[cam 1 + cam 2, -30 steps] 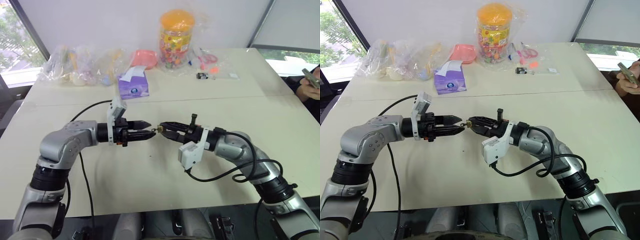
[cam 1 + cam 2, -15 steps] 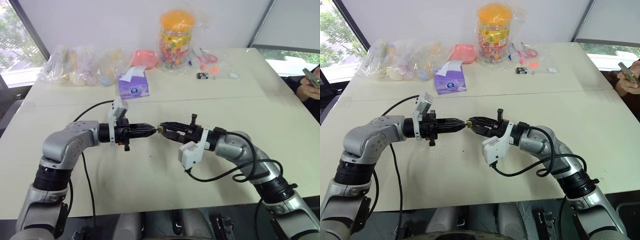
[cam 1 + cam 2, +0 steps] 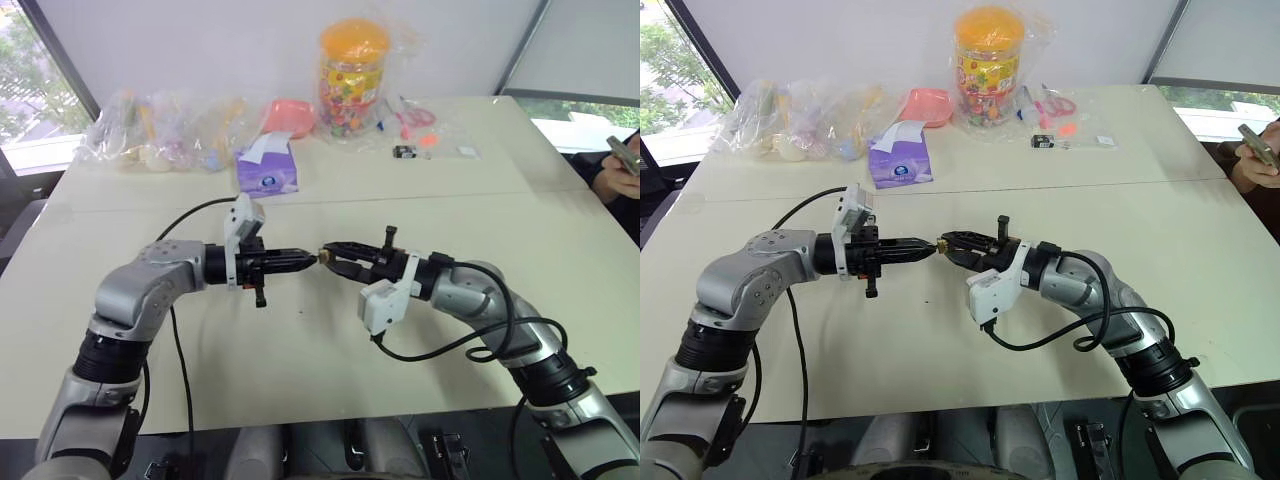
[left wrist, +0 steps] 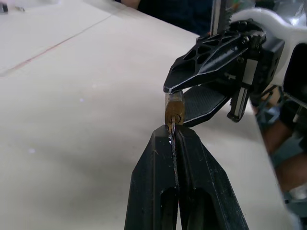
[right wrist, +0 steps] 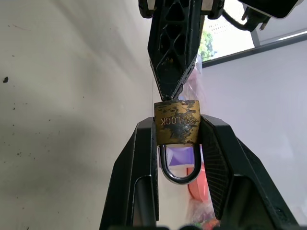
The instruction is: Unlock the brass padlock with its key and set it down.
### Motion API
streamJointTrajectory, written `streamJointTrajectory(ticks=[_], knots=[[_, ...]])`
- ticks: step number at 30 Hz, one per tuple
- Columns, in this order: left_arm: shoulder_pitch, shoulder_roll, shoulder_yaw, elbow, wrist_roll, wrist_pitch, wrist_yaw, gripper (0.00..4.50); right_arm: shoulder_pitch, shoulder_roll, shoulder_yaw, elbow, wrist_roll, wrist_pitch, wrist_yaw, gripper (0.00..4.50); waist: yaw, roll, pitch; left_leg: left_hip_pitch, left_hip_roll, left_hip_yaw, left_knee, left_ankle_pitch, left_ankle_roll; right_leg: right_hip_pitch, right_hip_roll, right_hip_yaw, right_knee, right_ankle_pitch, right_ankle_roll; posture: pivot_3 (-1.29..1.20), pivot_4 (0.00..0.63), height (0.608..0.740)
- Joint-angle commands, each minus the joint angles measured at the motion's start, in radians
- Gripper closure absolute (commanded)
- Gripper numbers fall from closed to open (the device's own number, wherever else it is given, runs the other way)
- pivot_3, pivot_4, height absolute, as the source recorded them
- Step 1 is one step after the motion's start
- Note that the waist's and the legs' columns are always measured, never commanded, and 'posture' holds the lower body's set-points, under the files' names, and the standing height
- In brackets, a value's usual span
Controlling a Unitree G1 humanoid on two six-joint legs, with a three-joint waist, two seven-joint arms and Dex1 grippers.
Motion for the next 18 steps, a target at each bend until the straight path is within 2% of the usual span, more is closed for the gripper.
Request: streamJointTrajectory(ticks=[1, 7, 18], knots=[[0.008, 0.008, -0.024, -0.024, 0.083, -0.139, -0.02, 4.44, -0.005, 0.009, 0.001, -0.039, 0.038, -0.012, 0.007, 3.81, 0.0, 0.0, 0.0, 0.0, 0.0, 0.0, 0.0, 0.0, 0.0, 0.0, 0.0, 0.0, 0.0, 0.0, 0.0, 0.0, 0.15, 0.737], [0.006, -0.003, -0.057, 0.005, 0.216, -0.361, -0.031, 4.44, -0.005, 0.013, 0.002, -0.038, 0.041, -0.01, 0.018, 3.81, 0.001, 0.0, 0.0, 0.0, 0.0, 0.0, 0.0, 0.0, 0.0, 0.0, 0.0, 0.0, 0.0, 0.0, 0.0, 0.0, 0.15, 0.737], [-0.094, -0.015, -0.105, 0.221, 0.577, -1.107, 0.046, 4.44, 0.0, 0.014, -0.001, -0.03, 0.032, -0.019, 0.02, 3.81, 0.002, 0.0, 0.0, 0.0, 0.0, 0.001, 0.0, 0.0, 0.0, 0.0, 0.0, 0.0, 0.0, 0.0, 0.0, 0.0, 0.15, 0.737]])
